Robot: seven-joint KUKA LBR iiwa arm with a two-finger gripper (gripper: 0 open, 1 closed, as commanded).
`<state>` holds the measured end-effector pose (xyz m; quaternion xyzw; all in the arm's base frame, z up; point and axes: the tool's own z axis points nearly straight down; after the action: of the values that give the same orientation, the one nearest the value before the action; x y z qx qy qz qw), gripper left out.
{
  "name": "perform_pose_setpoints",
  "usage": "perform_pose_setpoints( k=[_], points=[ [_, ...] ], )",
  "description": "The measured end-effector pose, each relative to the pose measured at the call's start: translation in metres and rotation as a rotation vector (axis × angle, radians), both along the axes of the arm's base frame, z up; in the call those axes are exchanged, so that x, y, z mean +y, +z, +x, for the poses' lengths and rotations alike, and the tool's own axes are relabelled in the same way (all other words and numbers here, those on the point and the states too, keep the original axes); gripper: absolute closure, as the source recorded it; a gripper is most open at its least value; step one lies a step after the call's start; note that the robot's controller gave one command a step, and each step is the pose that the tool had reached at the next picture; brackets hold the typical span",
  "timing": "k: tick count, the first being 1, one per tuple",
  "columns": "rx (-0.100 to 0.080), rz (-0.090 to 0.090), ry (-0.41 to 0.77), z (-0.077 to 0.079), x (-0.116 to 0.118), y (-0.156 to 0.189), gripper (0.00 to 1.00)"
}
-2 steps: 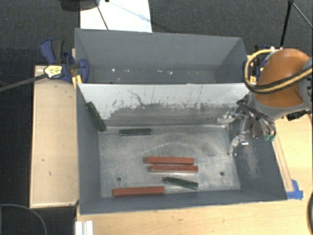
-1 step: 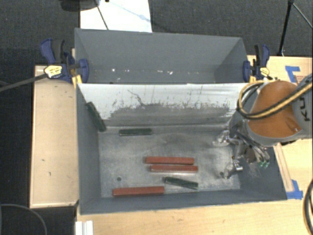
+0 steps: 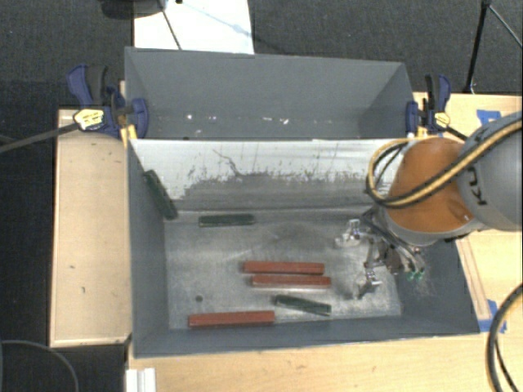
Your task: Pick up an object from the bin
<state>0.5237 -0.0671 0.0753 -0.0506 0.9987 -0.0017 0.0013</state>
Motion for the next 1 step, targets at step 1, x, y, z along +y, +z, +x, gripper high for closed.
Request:
perform_pose_setpoints(
  k=[1],
  points=[
    [0.0, 0.006, 0.009, -0.0126, 0.0281, 0.007, 0.0]
  ],
)
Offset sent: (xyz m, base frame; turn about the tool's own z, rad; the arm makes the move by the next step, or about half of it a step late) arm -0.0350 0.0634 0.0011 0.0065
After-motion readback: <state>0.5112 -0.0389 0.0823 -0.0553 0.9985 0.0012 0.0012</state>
